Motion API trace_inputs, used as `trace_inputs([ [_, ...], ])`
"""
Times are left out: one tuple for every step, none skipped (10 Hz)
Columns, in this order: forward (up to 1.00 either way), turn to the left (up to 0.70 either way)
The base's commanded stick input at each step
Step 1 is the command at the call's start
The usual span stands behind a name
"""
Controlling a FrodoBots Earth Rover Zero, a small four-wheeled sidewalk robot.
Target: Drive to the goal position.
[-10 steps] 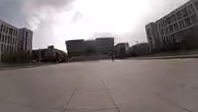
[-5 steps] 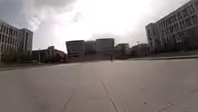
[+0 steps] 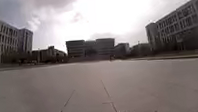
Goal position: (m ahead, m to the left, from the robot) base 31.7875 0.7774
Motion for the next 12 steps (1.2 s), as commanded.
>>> trace_inputs([
  [0.7, 0.0],
  [0.7, 0.0],
  [0.7, 0.0],
  [0.7, 0.0],
  [0.7, 0.0],
  [0.7, 0.0],
  [0.7, 0.0],
  [0.7, 0.0],
  [0.7, 0.0],
  [0.7, 0.0],
  [0.7, 0.0],
  [0.7, 0.0],
])
